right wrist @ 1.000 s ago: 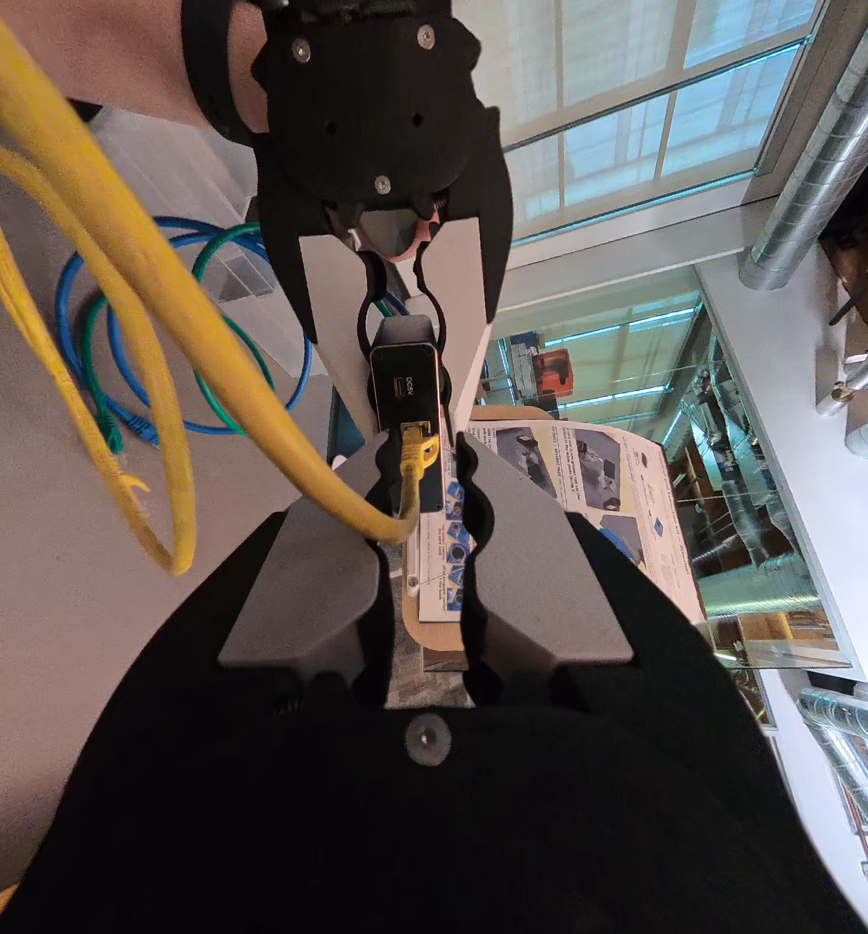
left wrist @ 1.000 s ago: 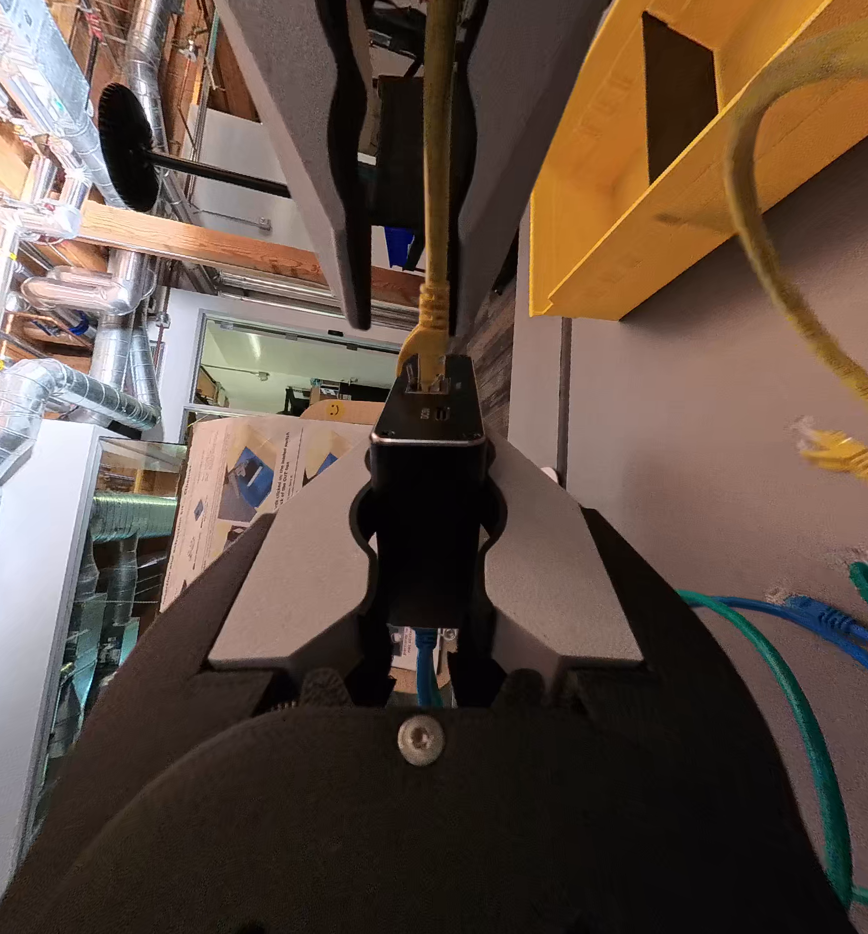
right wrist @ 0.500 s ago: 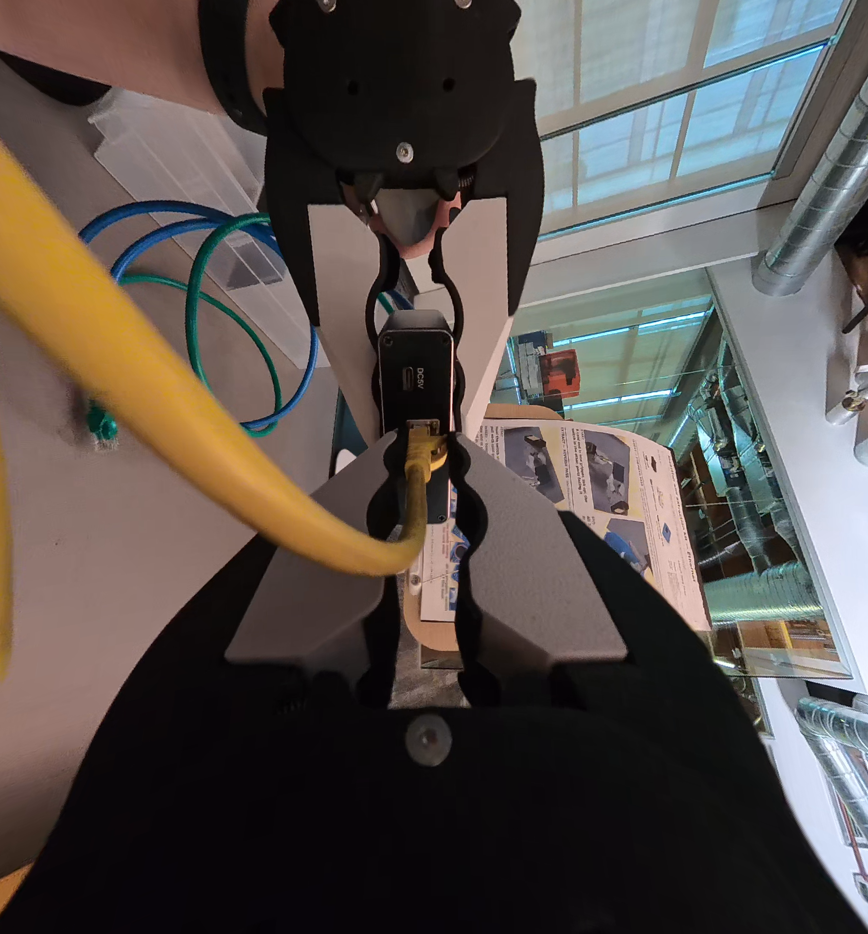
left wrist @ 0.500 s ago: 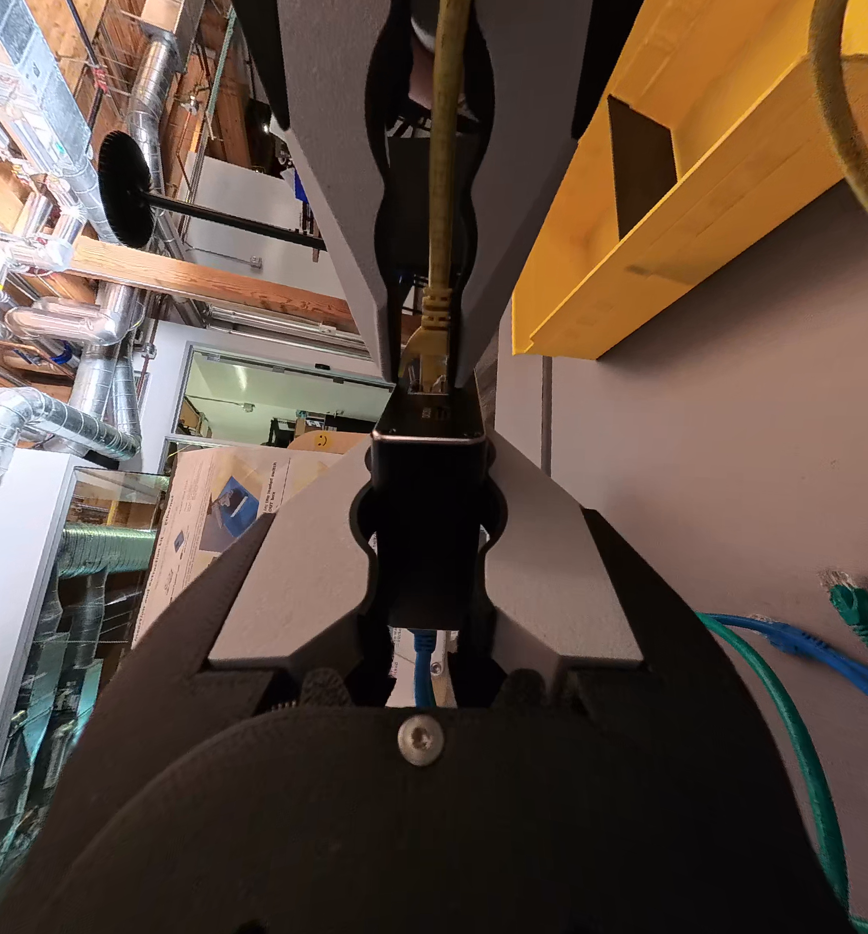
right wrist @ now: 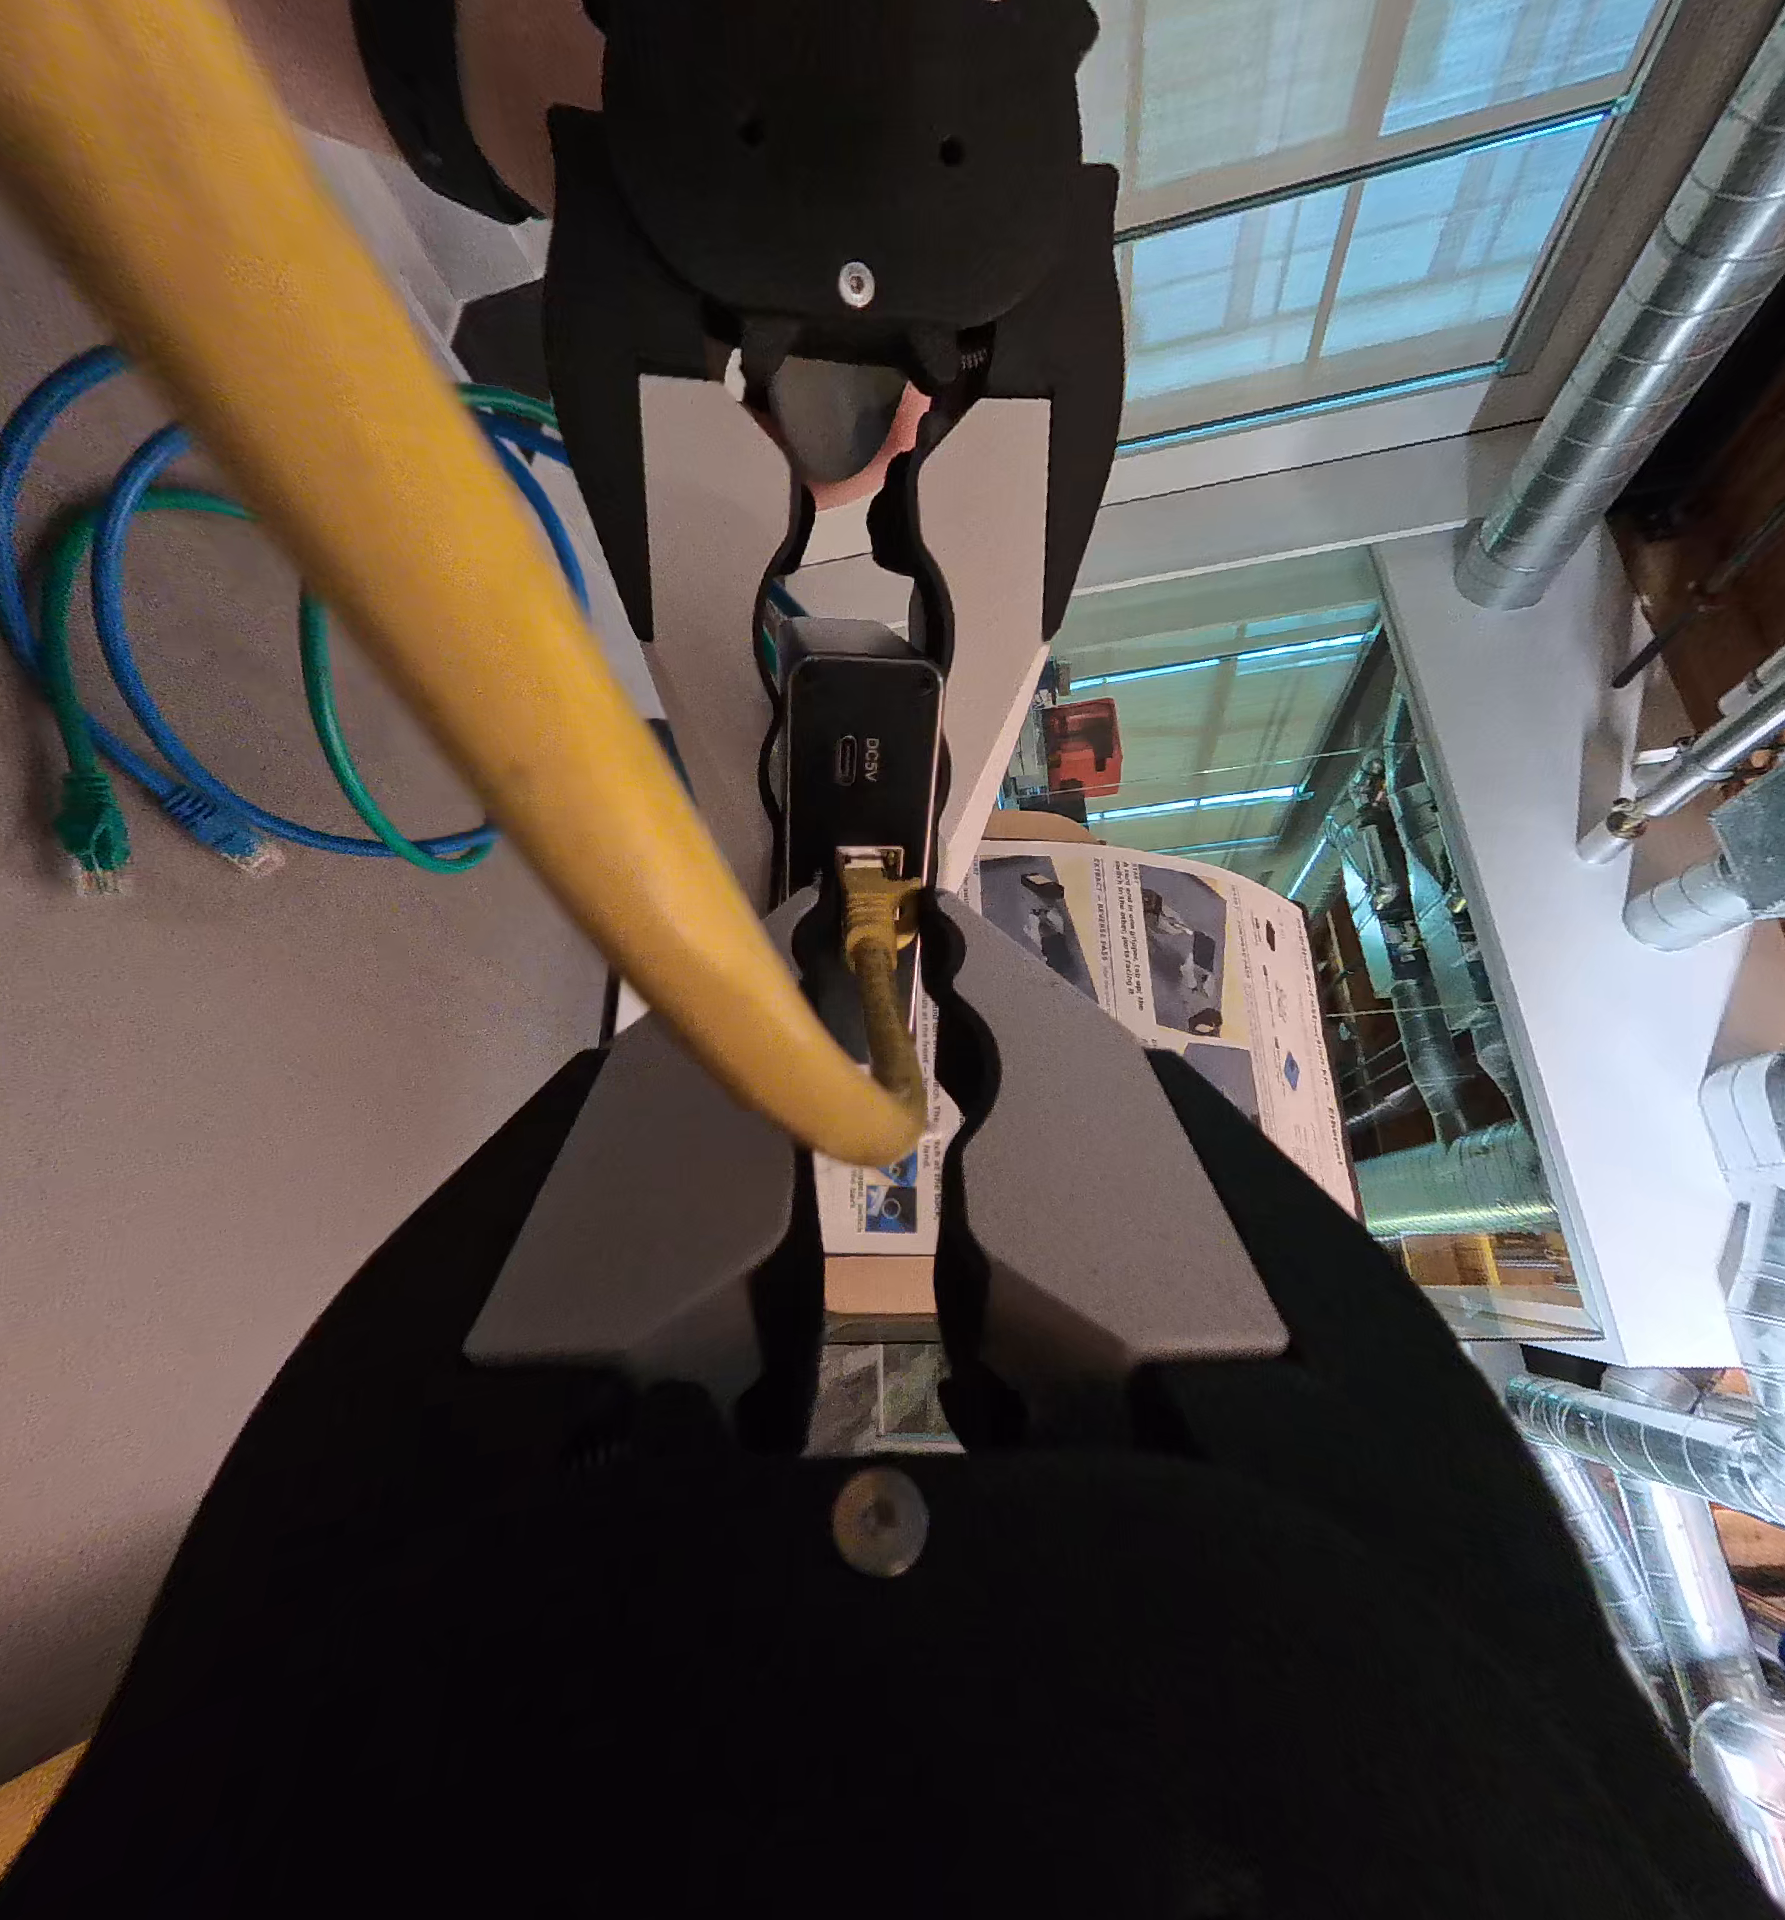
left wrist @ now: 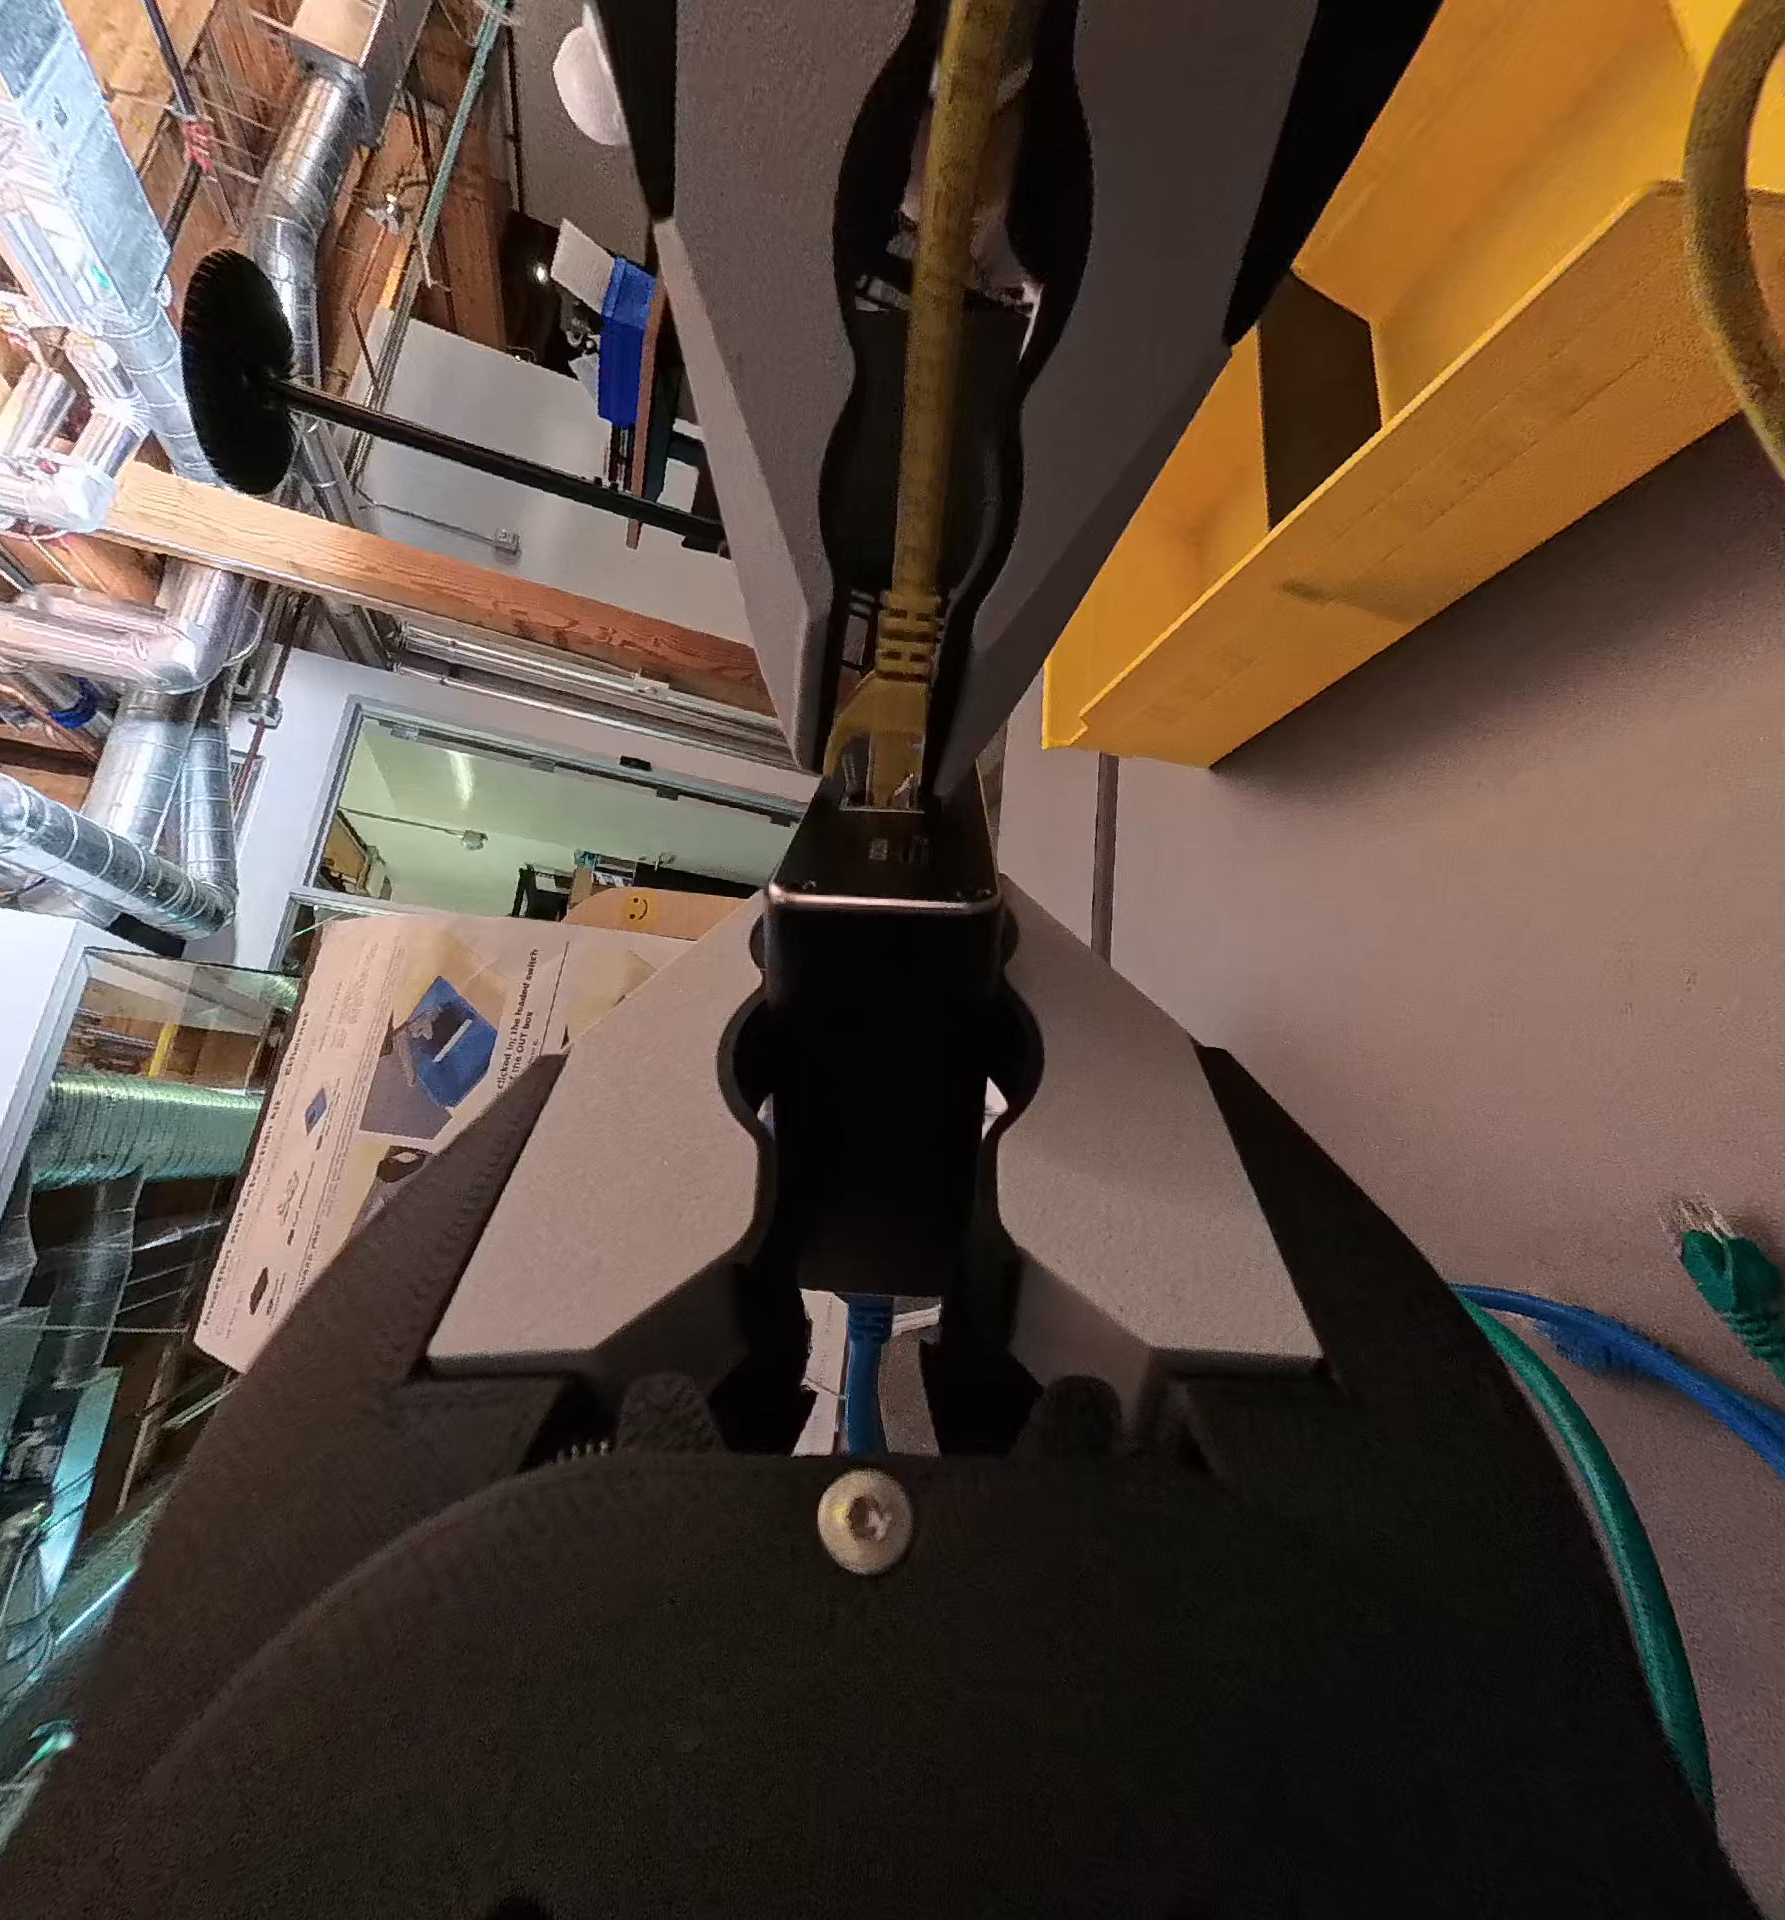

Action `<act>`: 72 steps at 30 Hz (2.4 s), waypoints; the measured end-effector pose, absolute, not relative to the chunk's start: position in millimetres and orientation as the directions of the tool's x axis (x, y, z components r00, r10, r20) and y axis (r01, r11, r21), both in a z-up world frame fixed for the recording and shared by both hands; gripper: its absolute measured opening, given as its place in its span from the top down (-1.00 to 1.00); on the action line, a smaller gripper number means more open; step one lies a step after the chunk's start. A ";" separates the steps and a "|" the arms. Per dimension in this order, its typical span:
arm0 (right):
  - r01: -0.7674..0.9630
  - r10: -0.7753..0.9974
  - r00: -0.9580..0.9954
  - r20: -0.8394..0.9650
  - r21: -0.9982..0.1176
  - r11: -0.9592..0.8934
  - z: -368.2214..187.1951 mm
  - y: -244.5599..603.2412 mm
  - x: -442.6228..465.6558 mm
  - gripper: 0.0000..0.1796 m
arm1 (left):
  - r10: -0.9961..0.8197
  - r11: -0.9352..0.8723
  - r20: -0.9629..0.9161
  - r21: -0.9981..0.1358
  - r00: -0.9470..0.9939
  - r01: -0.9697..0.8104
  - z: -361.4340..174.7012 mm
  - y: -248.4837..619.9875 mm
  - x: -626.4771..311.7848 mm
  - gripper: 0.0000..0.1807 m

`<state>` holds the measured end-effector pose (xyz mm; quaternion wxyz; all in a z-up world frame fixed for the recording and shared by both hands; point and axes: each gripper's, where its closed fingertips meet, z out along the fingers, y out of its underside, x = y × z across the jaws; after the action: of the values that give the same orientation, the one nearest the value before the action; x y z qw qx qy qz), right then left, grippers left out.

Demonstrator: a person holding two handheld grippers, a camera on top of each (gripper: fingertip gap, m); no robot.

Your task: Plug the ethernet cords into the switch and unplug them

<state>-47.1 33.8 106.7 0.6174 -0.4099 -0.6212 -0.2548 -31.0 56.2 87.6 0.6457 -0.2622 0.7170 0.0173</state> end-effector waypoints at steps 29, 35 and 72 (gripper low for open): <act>0.876 0.444 0.198 0.874 -0.361 0.321 78.0 41.8 -18.4 0.84 | -0.430 0.819 -0.891 -0.316 -0.146 -0.479 62.5 68.7 -6.1 0.60; 0.890 0.471 0.165 0.867 -0.336 0.308 69.0 41.0 -16.5 0.86 | -0.490 0.808 -0.850 -0.359 -0.194 -0.468 51.1 67.1 -4.2 0.60; 0.432 0.161 0.871 0.465 -0.565 -0.703 25.4 -19.5 269.0 0.84 | -0.632 0.584 -0.709 -0.701 0.314 -0.409 151.9 100.1 -77.9 0.64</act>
<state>269.0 -19.5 25.4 0.3483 -0.9022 -0.1643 -0.1941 -77.9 100.1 151.9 0.6750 -0.4486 0.5799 -0.0826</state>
